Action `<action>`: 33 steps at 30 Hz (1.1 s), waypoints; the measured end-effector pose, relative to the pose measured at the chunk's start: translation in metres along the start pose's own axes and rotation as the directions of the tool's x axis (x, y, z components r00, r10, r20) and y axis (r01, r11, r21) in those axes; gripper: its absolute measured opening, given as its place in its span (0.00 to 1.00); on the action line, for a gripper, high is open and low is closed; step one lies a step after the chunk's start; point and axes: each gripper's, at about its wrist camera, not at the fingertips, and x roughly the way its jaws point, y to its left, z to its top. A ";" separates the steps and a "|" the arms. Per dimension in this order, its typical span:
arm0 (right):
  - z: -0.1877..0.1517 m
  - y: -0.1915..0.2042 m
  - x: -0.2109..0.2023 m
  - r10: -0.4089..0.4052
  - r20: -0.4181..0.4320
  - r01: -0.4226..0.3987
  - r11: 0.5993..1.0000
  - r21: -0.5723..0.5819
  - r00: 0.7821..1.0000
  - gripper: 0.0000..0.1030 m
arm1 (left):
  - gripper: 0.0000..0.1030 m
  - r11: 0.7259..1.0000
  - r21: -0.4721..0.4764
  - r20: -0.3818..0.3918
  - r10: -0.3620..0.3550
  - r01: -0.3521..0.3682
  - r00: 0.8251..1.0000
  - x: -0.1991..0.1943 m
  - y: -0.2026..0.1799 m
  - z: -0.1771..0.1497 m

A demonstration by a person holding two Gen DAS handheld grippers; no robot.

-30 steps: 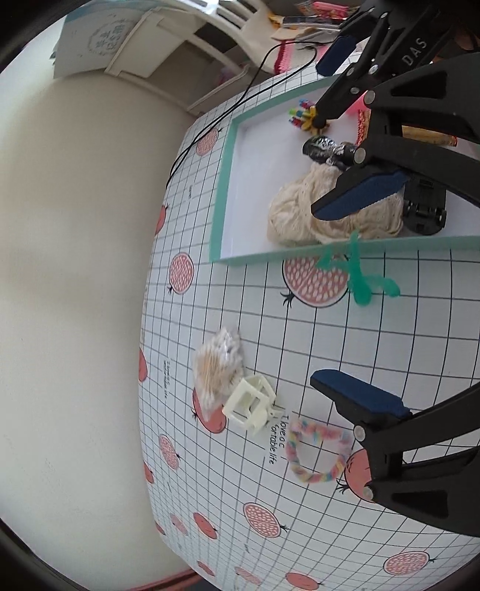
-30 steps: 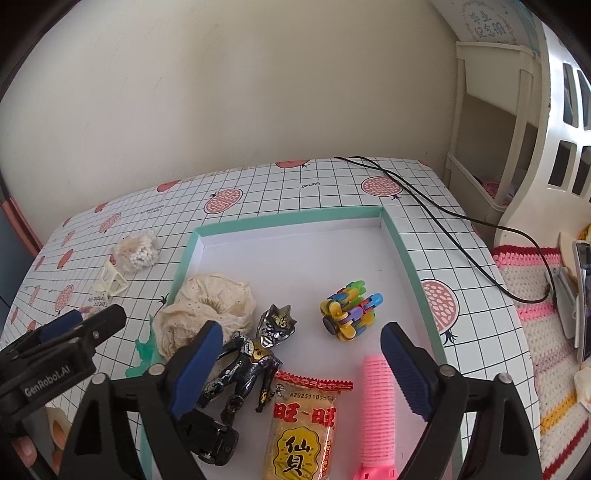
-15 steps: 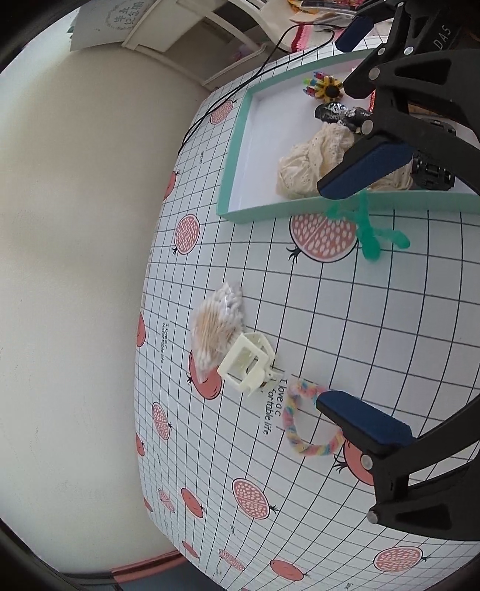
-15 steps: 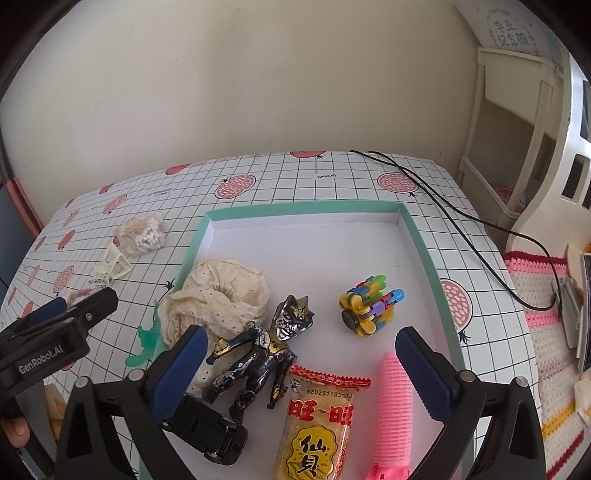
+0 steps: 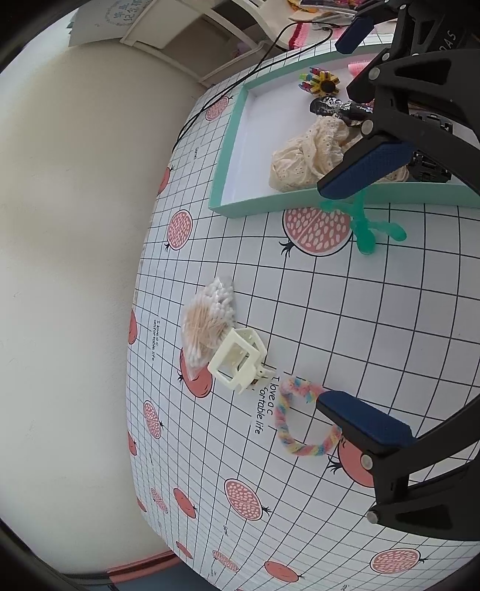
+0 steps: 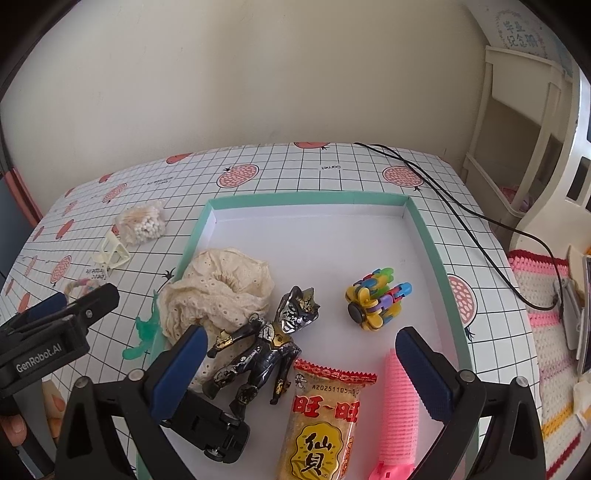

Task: Organize objects
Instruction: 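Move the left tool toward the rainbow fuzzy ring while the right tool withdraws from the tray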

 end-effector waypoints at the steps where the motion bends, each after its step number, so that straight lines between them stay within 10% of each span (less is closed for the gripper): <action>1: 0.000 0.000 0.000 0.000 -0.001 0.000 1.000 0.000 1.000 1.00 | 1.00 1.000 0.001 0.000 -0.002 0.002 1.000 0.000 0.000 0.000; 33: 0.004 0.060 0.003 0.051 0.003 -0.051 0.998 -0.036 0.999 1.00 | 1.00 0.996 -0.072 0.020 0.048 -0.047 0.999 -0.015 0.063 0.005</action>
